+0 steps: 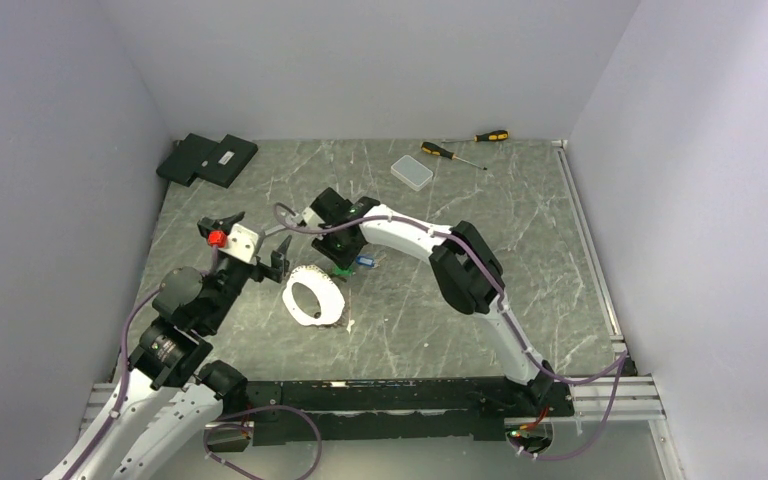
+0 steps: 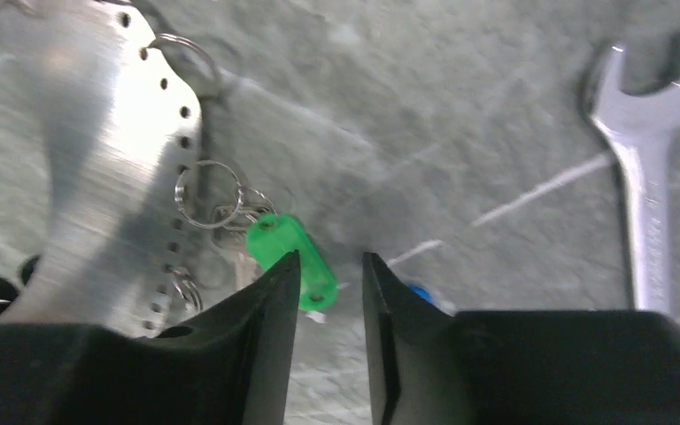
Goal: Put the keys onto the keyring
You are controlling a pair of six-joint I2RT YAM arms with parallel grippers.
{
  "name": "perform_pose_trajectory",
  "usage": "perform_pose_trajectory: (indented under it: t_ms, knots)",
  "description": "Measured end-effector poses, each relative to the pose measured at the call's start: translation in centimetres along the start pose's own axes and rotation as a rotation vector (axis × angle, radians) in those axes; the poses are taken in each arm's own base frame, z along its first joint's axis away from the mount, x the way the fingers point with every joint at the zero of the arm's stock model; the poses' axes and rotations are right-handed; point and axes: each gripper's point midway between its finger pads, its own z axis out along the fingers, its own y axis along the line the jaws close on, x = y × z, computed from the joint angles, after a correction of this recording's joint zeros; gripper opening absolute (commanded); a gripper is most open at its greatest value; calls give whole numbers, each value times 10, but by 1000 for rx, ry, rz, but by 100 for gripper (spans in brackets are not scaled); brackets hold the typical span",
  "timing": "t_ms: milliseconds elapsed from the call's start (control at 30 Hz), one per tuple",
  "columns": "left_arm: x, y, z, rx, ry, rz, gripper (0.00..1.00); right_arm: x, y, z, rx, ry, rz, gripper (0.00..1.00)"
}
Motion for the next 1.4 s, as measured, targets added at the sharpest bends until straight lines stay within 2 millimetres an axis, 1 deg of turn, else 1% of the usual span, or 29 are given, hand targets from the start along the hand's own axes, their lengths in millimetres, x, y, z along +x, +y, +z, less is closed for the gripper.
perform_pose_trajectory:
  t_ms: [67, 167, 333, 400, 500, 633, 733, 833, 1000, 1133, 1400]
  knots:
    - [0, 0, 0, 2, 0, 0, 99, 3, -8, -2, 24, 7, 5, 45]
    - [0, -1, 0, 4, -1, 0, 99, 9, -17, -5, 65, 21, 3, 48]
    - [0, -1, 1, 5, 1, 0, 99, 15, -18, -11, 86, 28, -1, 52]
    - [2, -1, 1, 6, 5, 1, 99, 18, -14, -14, 70, 29, 4, 54]
    - [3, -1, 2, 6, 11, 2, 99, 19, -3, -21, 20, 2, 23, 55]
    - [3, 0, 3, 2, 12, 2, 99, 13, 12, -28, -42, -52, 53, 56]
    - [3, 0, 3, 2, 12, 2, 99, 8, 19, -24, -66, -78, 62, 57]
    - [3, 0, 3, 4, 12, 1, 99, 9, 22, -21, -68, -78, 62, 57]
    - [3, 0, 3, 4, 12, 1, 99, 9, 24, -17, -52, -85, 51, 54]
    - [3, 0, 3, 3, 12, 1, 99, 12, 21, -11, -25, -73, 47, 53]
    - [3, 0, 3, 5, 12, 0, 99, 17, 13, -7, 18, -74, 2, 54]
